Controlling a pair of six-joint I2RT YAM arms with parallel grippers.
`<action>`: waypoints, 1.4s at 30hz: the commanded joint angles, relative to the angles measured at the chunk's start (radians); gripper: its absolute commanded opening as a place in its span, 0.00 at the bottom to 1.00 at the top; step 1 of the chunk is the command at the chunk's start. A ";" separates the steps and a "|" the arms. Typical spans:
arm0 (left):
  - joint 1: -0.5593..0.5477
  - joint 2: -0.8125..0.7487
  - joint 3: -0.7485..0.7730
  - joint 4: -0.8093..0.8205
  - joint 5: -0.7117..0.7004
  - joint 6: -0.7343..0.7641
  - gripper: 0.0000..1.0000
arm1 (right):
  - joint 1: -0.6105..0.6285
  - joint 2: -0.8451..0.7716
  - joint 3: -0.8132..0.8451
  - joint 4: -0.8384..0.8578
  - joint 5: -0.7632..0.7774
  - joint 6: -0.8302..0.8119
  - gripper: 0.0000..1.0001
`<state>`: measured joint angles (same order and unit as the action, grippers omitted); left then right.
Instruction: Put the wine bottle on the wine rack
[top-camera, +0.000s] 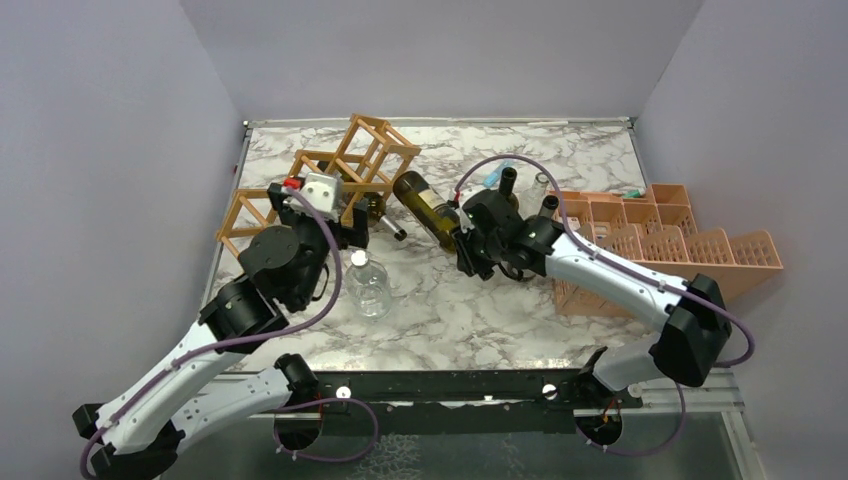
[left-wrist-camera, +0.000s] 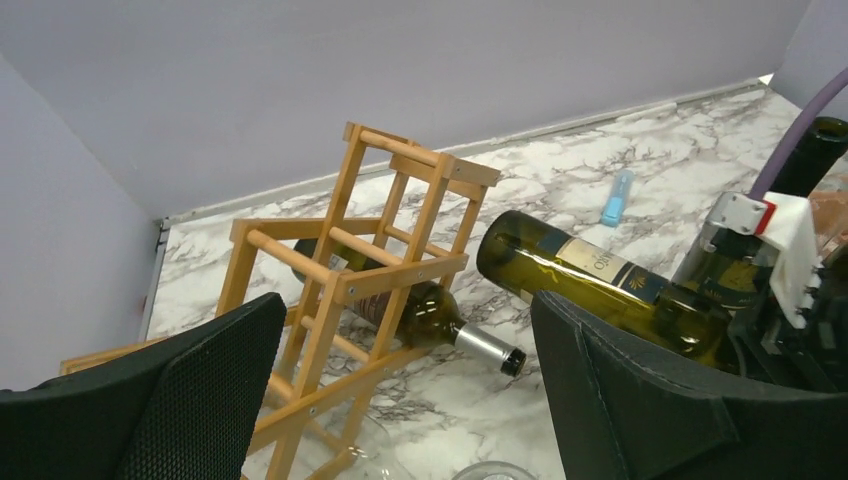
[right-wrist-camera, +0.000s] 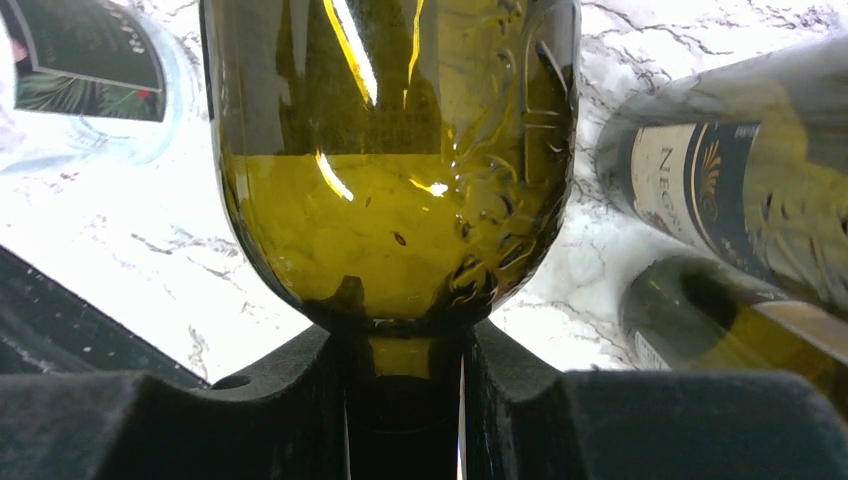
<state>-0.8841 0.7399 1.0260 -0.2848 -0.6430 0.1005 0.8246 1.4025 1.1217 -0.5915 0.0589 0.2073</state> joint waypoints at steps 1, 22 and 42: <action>0.000 -0.093 -0.018 -0.043 -0.052 -0.057 0.99 | 0.005 0.041 0.119 0.152 0.064 -0.032 0.01; -0.001 -0.079 0.007 -0.073 -0.012 -0.058 0.99 | 0.016 0.228 0.268 0.139 0.139 -0.056 0.01; -0.001 -0.026 0.022 -0.102 0.022 -0.093 0.99 | 0.015 0.387 0.405 0.180 0.150 -0.202 0.04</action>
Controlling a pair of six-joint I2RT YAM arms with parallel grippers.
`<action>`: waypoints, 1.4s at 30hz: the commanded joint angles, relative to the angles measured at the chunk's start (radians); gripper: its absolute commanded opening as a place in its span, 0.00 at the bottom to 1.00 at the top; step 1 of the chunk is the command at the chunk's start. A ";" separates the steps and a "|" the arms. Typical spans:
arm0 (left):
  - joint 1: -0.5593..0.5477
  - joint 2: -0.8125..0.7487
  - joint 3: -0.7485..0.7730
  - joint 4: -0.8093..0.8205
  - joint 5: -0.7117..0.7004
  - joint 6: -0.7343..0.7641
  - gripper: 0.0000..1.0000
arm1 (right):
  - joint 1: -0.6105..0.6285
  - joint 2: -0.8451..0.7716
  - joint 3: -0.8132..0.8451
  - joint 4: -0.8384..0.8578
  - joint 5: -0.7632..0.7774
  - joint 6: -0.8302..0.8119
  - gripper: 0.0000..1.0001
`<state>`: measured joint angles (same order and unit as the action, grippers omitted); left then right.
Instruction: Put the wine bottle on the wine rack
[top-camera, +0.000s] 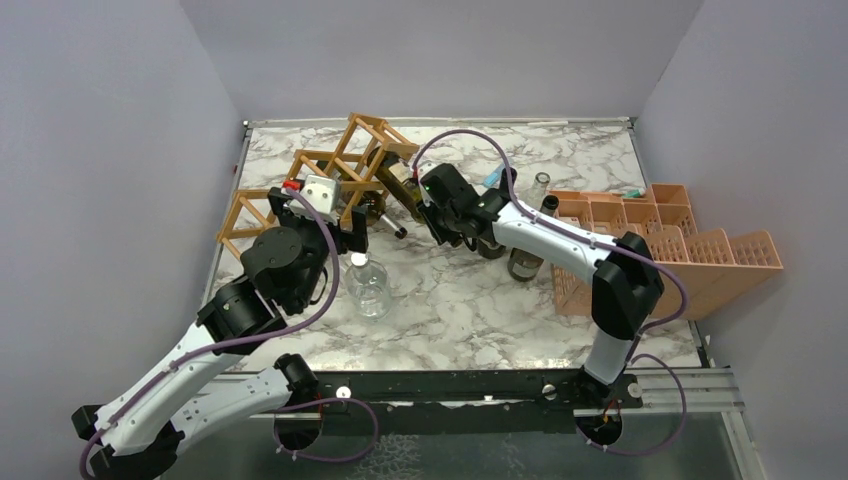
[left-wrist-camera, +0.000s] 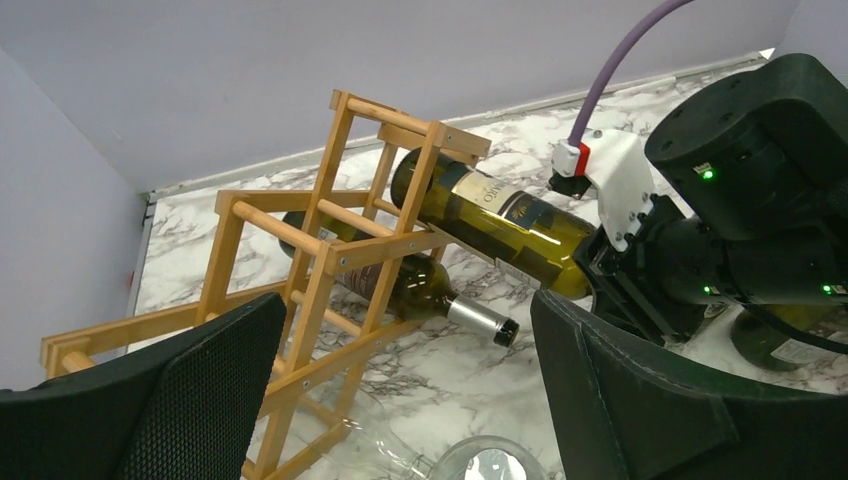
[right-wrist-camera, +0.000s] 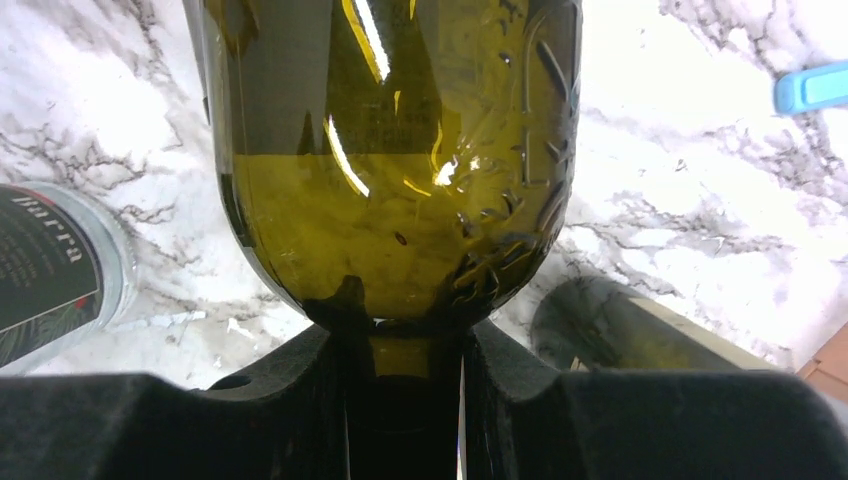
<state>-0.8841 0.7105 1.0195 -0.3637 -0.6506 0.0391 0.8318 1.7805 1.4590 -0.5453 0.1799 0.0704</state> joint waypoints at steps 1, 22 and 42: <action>-0.001 0.005 0.031 -0.028 0.031 -0.032 0.99 | 0.009 0.015 0.071 0.142 0.030 -0.077 0.06; 0.000 0.052 0.085 -0.095 0.040 -0.043 0.99 | 0.009 0.261 0.355 0.165 0.096 -0.315 0.26; 0.000 0.053 0.103 -0.107 0.051 -0.057 0.99 | 0.007 0.381 0.471 0.233 0.157 -0.373 0.54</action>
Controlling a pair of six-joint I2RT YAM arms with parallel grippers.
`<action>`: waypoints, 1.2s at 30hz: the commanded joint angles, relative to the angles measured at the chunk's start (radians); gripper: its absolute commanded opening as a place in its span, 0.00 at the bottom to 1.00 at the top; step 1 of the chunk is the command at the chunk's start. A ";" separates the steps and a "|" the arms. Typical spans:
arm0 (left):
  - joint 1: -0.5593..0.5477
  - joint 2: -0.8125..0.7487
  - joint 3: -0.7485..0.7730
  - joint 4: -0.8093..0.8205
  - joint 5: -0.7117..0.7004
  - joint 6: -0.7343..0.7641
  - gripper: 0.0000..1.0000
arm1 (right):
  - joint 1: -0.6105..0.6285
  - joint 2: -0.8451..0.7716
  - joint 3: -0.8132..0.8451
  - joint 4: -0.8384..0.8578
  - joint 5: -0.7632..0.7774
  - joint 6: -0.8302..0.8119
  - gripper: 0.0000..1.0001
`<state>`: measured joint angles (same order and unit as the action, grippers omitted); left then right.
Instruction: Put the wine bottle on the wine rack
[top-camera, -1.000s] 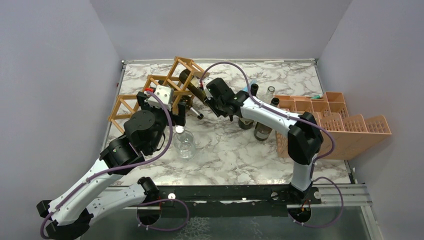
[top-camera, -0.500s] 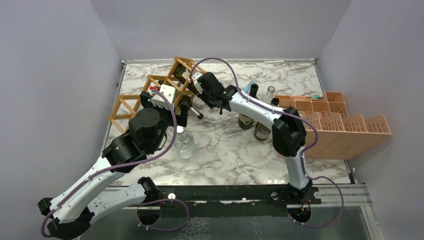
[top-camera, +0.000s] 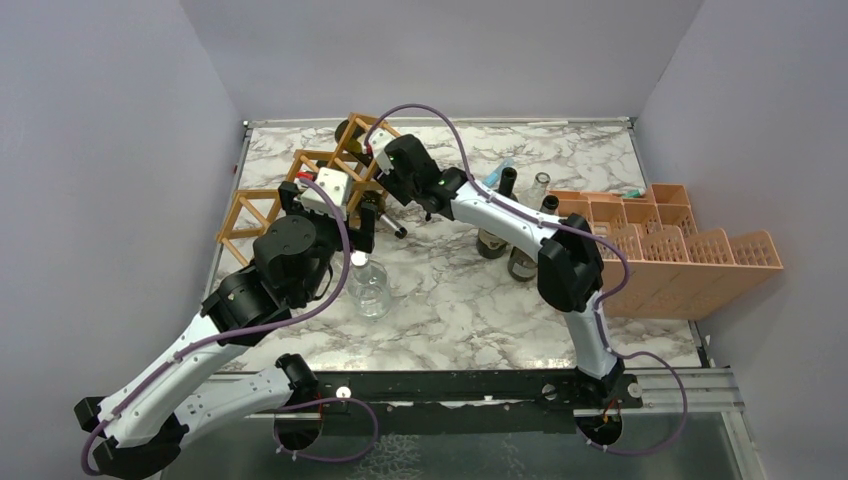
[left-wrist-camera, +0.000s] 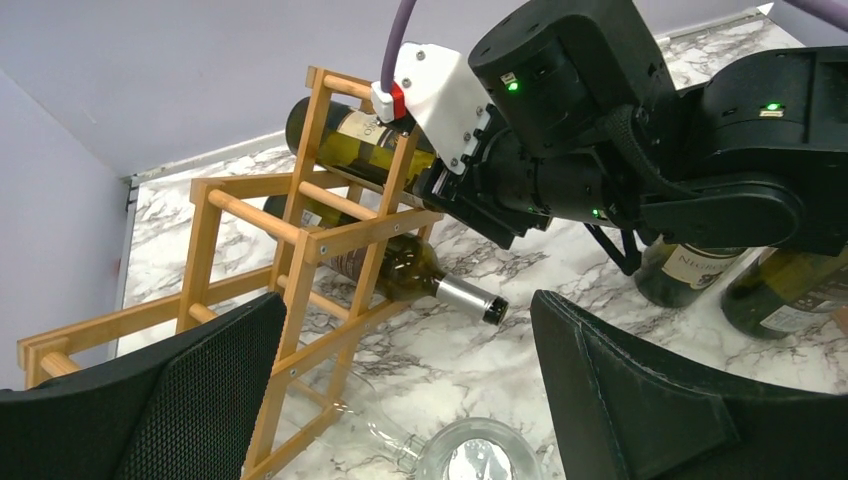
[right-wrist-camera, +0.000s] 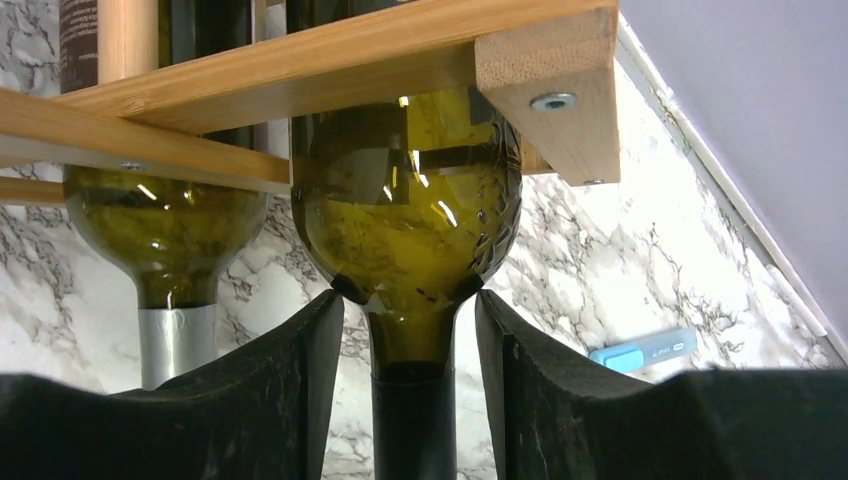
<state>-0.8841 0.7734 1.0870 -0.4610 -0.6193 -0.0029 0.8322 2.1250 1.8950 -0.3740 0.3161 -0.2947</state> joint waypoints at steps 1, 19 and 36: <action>0.000 -0.011 0.035 -0.011 0.021 -0.017 0.99 | 0.007 0.036 0.035 0.060 0.019 -0.004 0.54; 0.000 -0.035 0.063 -0.010 0.061 -0.032 0.99 | 0.007 -0.237 -0.063 0.007 -0.156 0.185 0.61; -0.001 -0.149 0.093 -0.007 0.103 -0.067 0.99 | 0.136 -0.667 -0.549 0.096 -0.615 0.336 0.62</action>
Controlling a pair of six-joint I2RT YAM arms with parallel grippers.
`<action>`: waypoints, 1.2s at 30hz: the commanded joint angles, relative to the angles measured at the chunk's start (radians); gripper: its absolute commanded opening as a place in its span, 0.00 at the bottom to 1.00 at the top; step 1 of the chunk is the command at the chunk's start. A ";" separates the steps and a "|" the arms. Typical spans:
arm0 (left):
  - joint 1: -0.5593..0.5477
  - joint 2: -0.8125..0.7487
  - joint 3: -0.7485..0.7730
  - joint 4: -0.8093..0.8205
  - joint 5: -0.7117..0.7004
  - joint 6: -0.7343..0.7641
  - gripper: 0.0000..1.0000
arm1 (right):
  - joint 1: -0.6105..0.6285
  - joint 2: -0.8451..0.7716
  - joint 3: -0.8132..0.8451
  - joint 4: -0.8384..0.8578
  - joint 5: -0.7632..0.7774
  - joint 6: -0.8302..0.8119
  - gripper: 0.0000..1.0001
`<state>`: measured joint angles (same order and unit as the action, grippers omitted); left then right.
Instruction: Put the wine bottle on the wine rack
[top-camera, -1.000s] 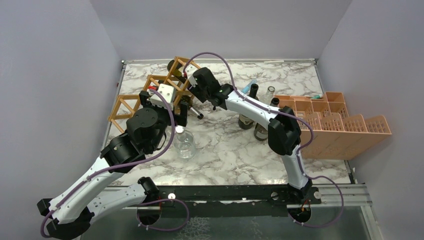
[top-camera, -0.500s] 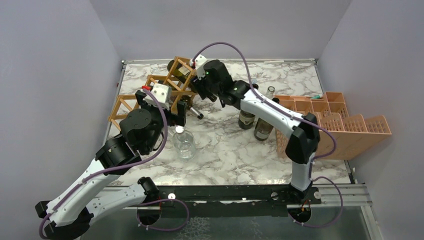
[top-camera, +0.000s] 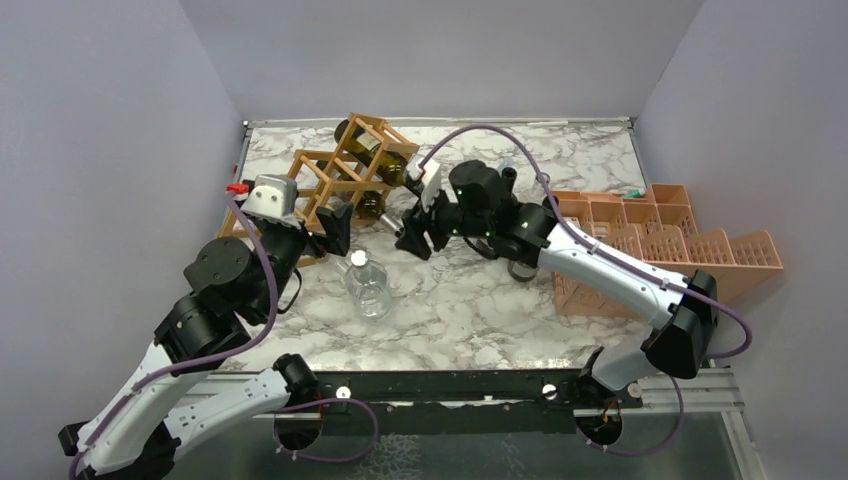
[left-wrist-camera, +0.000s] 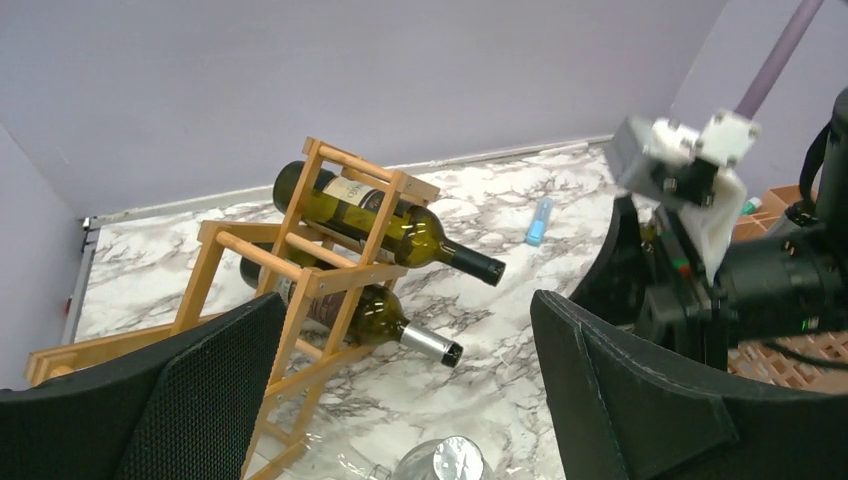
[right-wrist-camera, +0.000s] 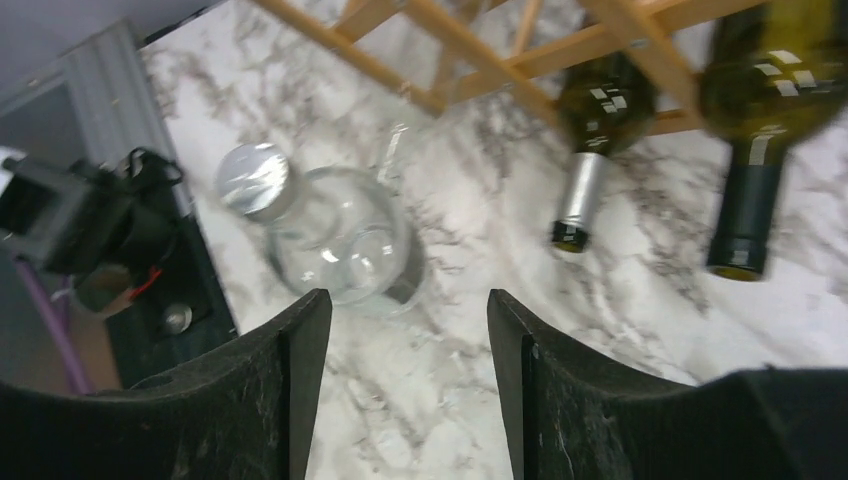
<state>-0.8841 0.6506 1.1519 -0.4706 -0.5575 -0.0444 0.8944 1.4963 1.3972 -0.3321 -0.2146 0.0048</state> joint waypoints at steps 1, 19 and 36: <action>0.000 -0.033 0.026 0.003 0.045 -0.030 0.99 | 0.101 -0.034 -0.056 0.055 -0.057 0.038 0.62; 0.000 -0.104 -0.006 -0.006 0.054 -0.034 0.99 | 0.243 0.219 0.102 0.113 0.158 0.073 0.62; 0.000 -0.078 -0.042 -0.013 0.072 -0.075 0.99 | 0.273 0.215 -0.012 0.157 0.285 0.014 0.09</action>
<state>-0.8841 0.5560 1.1198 -0.4820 -0.5121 -0.0944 1.1599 1.7542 1.4761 -0.1848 0.0185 0.0254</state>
